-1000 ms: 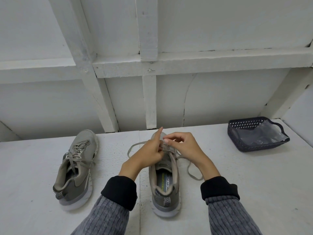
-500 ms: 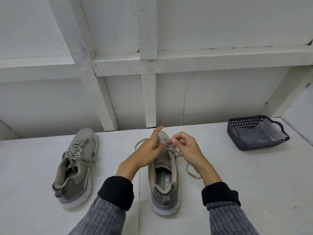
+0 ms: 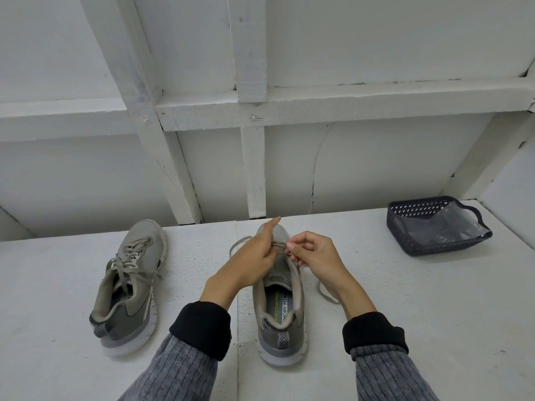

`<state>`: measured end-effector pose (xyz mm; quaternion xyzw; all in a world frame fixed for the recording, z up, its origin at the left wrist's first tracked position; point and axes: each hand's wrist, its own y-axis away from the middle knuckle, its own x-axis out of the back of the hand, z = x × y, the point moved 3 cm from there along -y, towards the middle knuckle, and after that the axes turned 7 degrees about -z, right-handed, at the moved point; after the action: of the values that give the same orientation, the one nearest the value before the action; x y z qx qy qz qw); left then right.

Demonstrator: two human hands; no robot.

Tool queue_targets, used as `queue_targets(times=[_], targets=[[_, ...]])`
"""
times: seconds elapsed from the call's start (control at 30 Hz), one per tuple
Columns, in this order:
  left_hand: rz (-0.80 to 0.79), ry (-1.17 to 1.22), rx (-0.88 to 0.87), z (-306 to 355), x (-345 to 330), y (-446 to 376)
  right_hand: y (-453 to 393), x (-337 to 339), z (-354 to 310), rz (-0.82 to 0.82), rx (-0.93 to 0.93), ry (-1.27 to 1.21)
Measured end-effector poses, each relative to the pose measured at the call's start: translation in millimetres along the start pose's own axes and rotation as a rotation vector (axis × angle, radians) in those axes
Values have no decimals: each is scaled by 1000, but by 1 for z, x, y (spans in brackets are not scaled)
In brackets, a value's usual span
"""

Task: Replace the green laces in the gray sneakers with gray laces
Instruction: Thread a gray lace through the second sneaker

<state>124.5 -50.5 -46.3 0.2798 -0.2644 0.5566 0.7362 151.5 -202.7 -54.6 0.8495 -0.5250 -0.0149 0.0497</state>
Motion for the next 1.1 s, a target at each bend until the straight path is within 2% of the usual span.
queue_targets(times=[0.27,0.53,0.67,0.8,0.87,1.0,1.1], targets=[[24,71,-24,2,1,3,-2,4,-2,129,37,12],[98,101,-12,-6,5,0,-3,7,-5,126,82,36],[82,317,-49,-10,14,3,-3,26,-6,262,130,180],[212,551,-64,-27,33,8,4,56,6,461,129,218],[291,625,-32,-35,39,9,8,64,14,509,109,198],[395,667,45,-34,41,14,12,65,18,475,79,70],[477,644,102,-36,44,16,13,63,13,420,86,85]])
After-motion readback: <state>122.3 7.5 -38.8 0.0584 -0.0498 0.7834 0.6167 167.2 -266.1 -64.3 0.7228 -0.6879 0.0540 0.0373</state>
